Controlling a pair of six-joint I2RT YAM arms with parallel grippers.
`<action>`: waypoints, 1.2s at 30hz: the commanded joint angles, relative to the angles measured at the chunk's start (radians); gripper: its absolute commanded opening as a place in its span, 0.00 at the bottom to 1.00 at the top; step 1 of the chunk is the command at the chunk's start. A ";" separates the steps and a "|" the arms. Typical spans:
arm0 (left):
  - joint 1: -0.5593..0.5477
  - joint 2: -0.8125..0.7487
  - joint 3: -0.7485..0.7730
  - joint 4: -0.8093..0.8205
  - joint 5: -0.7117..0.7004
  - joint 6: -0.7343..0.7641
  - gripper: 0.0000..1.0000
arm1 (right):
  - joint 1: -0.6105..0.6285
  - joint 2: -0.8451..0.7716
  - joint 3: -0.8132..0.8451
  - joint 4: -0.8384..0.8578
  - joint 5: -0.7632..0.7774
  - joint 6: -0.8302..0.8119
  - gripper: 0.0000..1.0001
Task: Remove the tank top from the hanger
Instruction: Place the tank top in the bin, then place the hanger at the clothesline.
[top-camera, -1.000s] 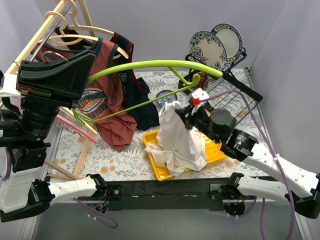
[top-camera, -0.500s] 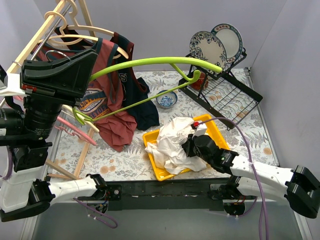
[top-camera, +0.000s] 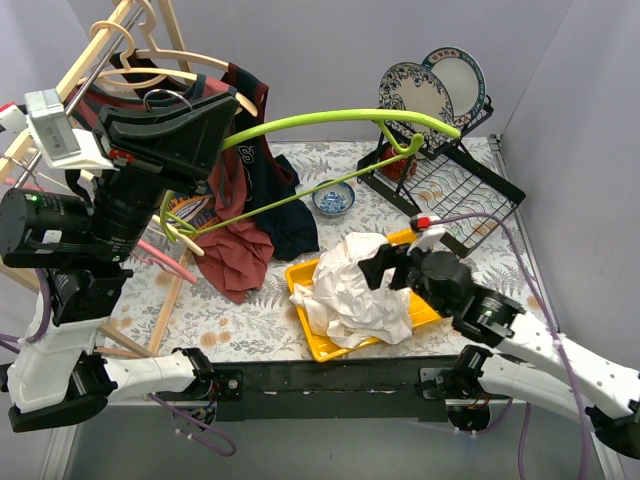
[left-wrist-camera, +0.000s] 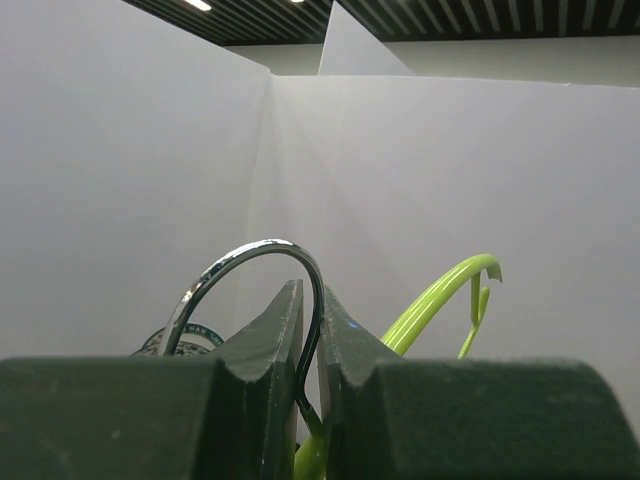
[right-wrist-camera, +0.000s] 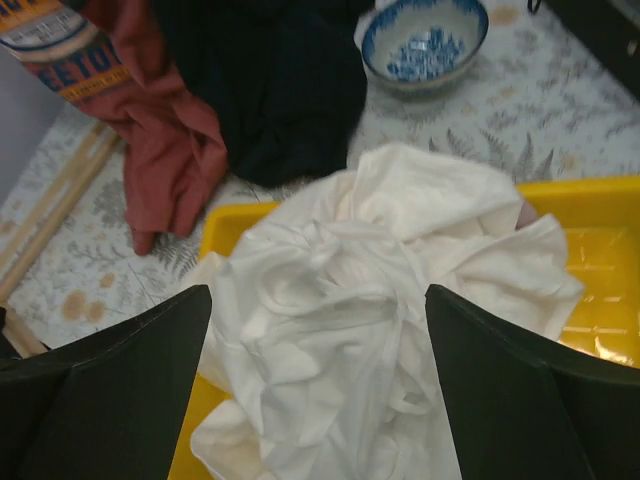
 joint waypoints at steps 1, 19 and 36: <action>-0.003 0.016 0.013 -0.015 -0.018 0.059 0.00 | -0.006 -0.091 0.215 -0.078 0.053 -0.186 0.96; -0.004 0.111 0.063 -0.152 0.031 0.092 0.00 | -0.005 -0.166 0.753 -0.143 -0.343 -0.490 0.98; -0.003 0.168 0.160 -0.127 0.333 -0.096 0.00 | -0.005 -0.143 0.955 -0.175 -0.489 -0.504 0.99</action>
